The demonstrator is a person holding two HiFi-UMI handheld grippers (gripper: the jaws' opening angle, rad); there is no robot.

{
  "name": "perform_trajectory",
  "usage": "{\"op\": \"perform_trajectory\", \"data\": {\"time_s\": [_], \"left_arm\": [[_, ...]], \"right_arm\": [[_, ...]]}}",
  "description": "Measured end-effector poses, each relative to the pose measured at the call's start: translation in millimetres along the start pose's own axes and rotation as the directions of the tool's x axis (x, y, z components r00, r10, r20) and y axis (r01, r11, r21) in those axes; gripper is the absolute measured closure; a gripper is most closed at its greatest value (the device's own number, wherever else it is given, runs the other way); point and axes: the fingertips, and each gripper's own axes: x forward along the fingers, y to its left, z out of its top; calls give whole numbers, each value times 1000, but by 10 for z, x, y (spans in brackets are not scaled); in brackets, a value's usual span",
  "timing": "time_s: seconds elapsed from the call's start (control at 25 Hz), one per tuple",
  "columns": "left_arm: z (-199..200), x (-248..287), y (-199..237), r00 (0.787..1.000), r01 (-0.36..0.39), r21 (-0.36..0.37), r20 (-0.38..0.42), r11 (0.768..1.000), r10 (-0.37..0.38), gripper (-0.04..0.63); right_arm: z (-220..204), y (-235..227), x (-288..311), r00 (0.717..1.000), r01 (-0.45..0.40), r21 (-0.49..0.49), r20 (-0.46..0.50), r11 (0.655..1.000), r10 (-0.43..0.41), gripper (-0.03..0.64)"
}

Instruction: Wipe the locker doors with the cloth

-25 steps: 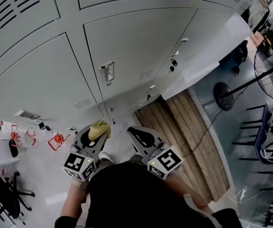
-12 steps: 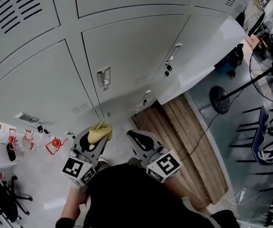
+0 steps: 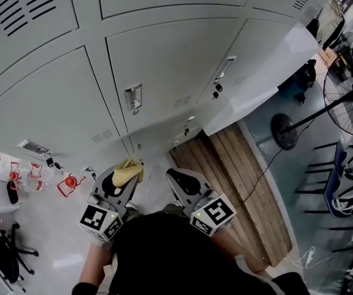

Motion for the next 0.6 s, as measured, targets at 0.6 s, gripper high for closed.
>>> {"op": "perform_trajectory", "data": {"time_s": [0.6], "left_arm": [[-78, 22, -98, 1000, -24, -54, -1, 998, 24, 442]], "right_arm": [[-96, -6, -92, 998, -21, -9, -54, 1000, 21, 589]]}}
